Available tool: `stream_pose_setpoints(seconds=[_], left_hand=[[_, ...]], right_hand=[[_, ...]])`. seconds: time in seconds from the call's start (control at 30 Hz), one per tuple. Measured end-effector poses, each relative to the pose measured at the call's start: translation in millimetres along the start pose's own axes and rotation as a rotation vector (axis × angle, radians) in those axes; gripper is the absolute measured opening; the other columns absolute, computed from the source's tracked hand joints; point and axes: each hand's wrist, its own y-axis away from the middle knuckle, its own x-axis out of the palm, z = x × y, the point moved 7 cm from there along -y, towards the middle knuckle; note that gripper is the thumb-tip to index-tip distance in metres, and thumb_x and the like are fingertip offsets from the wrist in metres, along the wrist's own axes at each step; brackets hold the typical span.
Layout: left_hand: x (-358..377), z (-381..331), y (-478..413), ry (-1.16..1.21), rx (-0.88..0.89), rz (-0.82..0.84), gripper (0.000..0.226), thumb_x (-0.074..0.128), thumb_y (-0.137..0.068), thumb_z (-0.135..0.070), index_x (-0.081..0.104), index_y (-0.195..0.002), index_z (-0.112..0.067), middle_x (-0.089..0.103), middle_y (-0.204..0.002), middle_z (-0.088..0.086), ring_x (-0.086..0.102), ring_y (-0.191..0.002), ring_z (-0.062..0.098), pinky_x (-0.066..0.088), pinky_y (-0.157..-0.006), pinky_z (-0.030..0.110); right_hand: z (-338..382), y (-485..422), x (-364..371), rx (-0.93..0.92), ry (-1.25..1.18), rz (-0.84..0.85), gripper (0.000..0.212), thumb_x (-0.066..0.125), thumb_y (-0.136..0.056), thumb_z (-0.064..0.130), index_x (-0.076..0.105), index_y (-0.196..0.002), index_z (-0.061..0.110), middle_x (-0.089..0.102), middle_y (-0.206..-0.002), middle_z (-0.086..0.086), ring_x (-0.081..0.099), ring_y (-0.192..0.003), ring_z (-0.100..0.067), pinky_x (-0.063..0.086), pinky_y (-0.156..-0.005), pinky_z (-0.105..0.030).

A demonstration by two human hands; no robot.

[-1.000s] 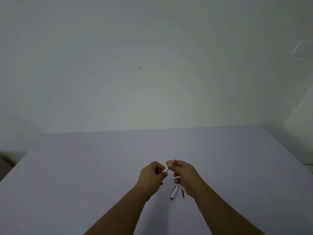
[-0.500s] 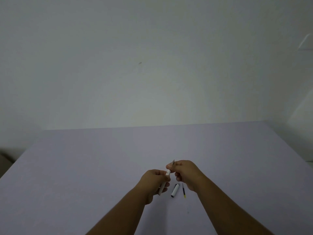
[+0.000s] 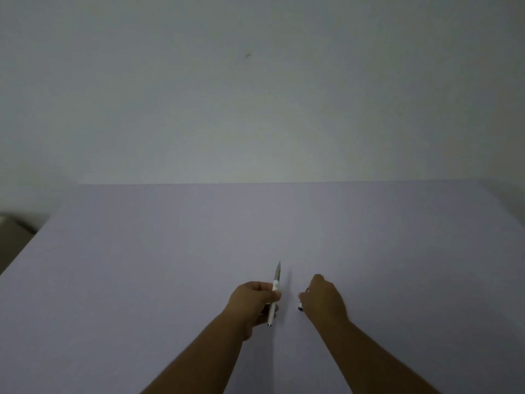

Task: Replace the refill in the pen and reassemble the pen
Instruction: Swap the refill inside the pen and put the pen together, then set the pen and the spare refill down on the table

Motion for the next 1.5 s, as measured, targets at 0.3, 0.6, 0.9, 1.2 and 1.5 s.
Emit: stream_pose_setpoints(seconds=[0.3,0.6,0.9,1.2,1.5], left_hand=[[-6.5,3.4,6.2,-0.041,0.002,-0.005,0.008,0.071,-0.079,-0.001,0.069,-0.086,-0.005,0.069,-0.072,0.011,0.065,-0.061,0.021,0.058,-0.057,0.029],[10.2,-5.4,19.1,-0.109,0.012,0.076,0.01,0.068,-0.08,0.0,0.071,-0.087,-0.006,0.072,-0.086,0.014,0.066,-0.071,0.022,0.059,-0.069,0.033],[22.4,-21.8,28.0,-0.105,0.082,0.088,0.009,0.064,-0.084,0.0,0.07,-0.084,-0.007,0.075,-0.081,0.01,0.067,-0.068,0.021,0.058,-0.059,0.029],[35.6,-27.0,30.6,-0.051,0.093,0.143,0.009,0.061,-0.085,0.004,0.068,-0.09,0.0,0.072,-0.078,0.014,0.065,-0.062,0.022,0.059,-0.059,0.03],[38.7,-17.2,17.0,-0.047,0.068,0.123,0.01,0.059,-0.087,0.004,0.068,-0.089,0.0,0.072,-0.077,0.014,0.065,-0.061,0.021,0.059,-0.057,0.03]], right_hand=[[-3.9,2.8,-2.3,0.121,-0.303,-0.055,0.033,0.058,-0.089,0.024,0.055,-0.108,-0.002,0.068,-0.106,-0.02,0.067,-0.091,-0.032,0.053,-0.075,-0.032],[38.6,4.4,-54.3,0.062,-1.167,0.152,0.017,0.061,-0.085,0.009,0.068,-0.07,0.009,0.067,-0.071,-0.008,0.06,-0.064,-0.016,0.051,-0.06,-0.025],[44.8,32.5,-61.5,-0.044,-1.018,0.338,0.009,0.065,-0.083,0.005,0.069,-0.075,0.005,0.068,-0.07,-0.011,0.06,-0.058,-0.015,0.051,-0.053,-0.022],[37.5,35.1,-71.9,-0.118,-1.006,0.374,0.01,0.063,-0.086,0.007,0.069,-0.079,0.003,0.068,-0.069,-0.008,0.06,-0.059,-0.014,0.054,-0.054,-0.018],[28.3,23.0,-59.5,-0.08,-0.976,0.33,0.011,0.066,-0.085,0.009,0.07,-0.075,0.01,0.07,-0.071,-0.008,0.063,-0.062,-0.015,0.054,-0.057,-0.02]])
